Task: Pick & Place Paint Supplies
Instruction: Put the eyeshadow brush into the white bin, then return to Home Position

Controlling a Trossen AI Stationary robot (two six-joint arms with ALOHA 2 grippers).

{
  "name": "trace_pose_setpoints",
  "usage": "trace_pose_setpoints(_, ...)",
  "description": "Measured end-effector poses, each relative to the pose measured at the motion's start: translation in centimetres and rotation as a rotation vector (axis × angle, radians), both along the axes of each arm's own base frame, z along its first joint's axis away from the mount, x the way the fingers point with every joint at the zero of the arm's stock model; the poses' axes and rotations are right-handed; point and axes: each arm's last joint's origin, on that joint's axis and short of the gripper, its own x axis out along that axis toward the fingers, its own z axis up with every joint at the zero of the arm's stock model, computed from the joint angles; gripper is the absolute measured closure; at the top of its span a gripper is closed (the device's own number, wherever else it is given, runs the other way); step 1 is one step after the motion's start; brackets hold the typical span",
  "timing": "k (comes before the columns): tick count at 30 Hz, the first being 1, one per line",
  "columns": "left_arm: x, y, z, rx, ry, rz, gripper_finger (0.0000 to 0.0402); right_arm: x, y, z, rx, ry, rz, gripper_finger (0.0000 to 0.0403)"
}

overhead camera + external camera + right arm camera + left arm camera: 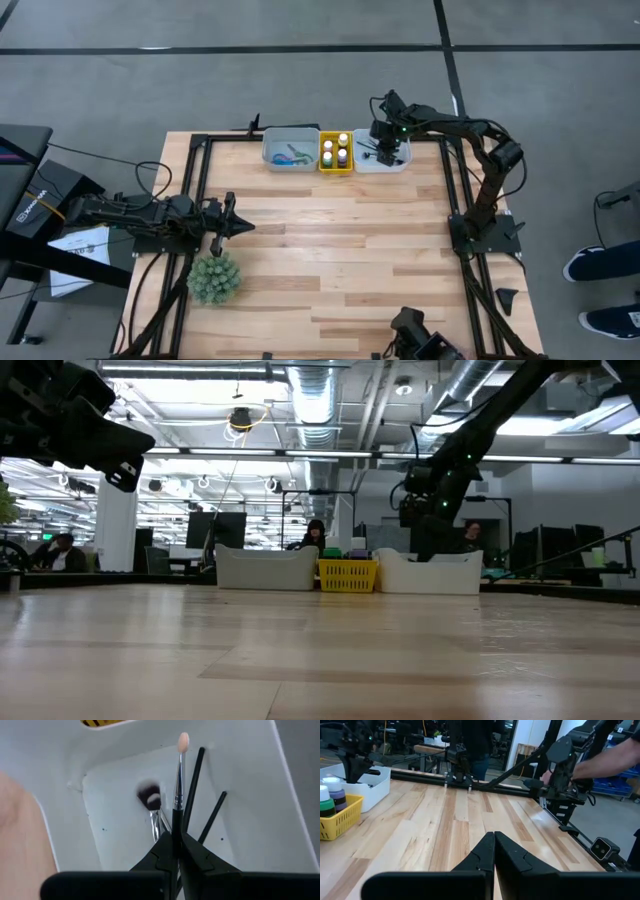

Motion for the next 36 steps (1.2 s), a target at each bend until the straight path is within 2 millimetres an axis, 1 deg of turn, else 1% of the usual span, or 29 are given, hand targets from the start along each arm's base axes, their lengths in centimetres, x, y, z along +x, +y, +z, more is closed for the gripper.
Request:
trace_pose_setpoints(14, 0.00, 0.00, 0.01, 0.000, 0.000, 0.000, 0.0402, -0.29, 0.03, -0.07, 0.015, 0.018, -0.004, 0.0396)
trace_pose_setpoints(25, 0.00, 0.00, 0.01, 0.000, 0.000, 0.000, 0.0402, -0.31, 0.00, -0.07, 0.015, 0.016, -0.007, 0.0384)
trace_pose_setpoints(32, 0.00, 0.00, 0.01, 0.000, -0.001, 0.000, 0.0402, -0.28, 0.02, -0.06, 0.022, 0.008, -0.004, 0.0364)
trace_pose_setpoints(36, 0.00, 0.00, 0.00, 0.000, 0.000, 0.000, 0.0402, -0.28, 0.02, -0.06, 0.022, 0.008, -0.003, 0.0359)
